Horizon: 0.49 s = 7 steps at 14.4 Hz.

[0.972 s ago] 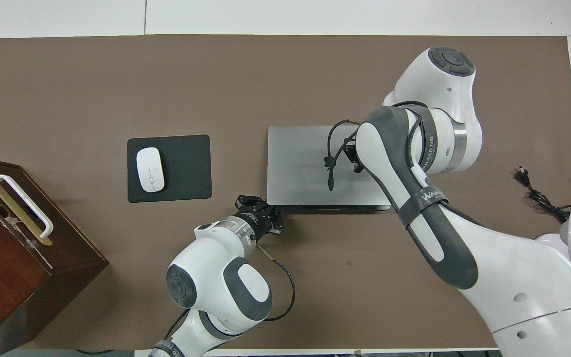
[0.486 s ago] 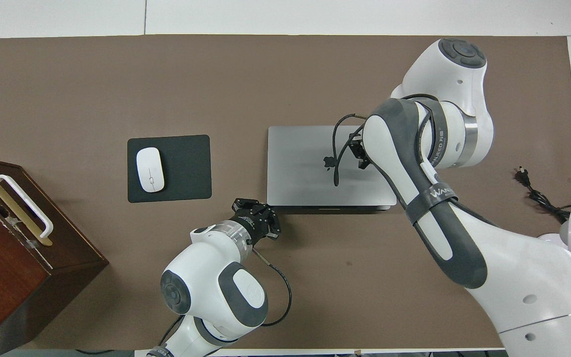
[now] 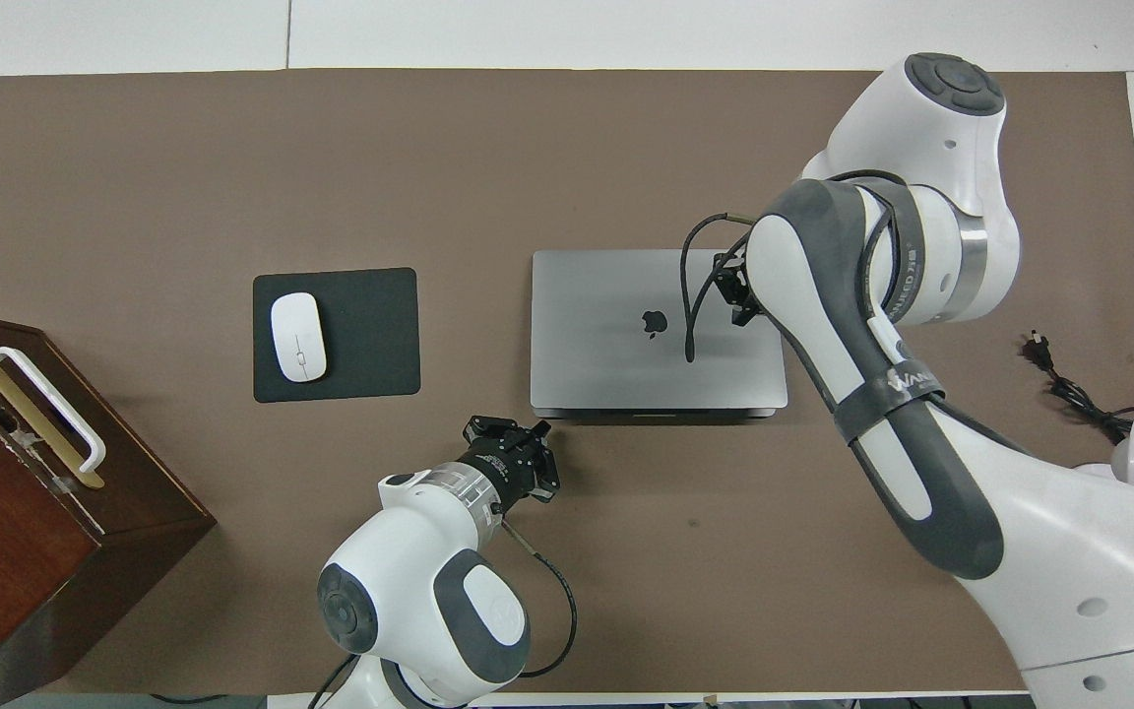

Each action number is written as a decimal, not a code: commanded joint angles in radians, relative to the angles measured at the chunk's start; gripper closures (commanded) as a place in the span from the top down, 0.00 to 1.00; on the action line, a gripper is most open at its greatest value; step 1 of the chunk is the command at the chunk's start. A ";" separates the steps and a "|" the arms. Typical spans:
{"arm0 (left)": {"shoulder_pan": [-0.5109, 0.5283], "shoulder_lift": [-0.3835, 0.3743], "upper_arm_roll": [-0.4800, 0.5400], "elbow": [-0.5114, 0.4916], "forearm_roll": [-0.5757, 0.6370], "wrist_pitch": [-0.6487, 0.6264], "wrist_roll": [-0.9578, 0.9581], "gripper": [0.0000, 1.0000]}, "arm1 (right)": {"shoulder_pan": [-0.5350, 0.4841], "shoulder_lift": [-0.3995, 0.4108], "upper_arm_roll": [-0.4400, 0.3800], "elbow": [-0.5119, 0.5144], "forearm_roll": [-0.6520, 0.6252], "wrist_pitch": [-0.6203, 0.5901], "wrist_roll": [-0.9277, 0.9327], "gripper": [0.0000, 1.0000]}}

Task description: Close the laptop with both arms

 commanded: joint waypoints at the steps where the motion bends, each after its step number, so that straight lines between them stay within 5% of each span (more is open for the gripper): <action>1: -0.007 -0.040 0.012 -0.043 -0.022 0.009 0.062 0.00 | -0.045 -0.034 0.012 0.000 -0.039 -0.024 -0.060 0.00; 7: 0.127 -0.046 0.013 -0.029 -0.022 -0.029 0.165 0.00 | -0.114 -0.094 0.023 0.000 -0.151 -0.039 -0.147 0.00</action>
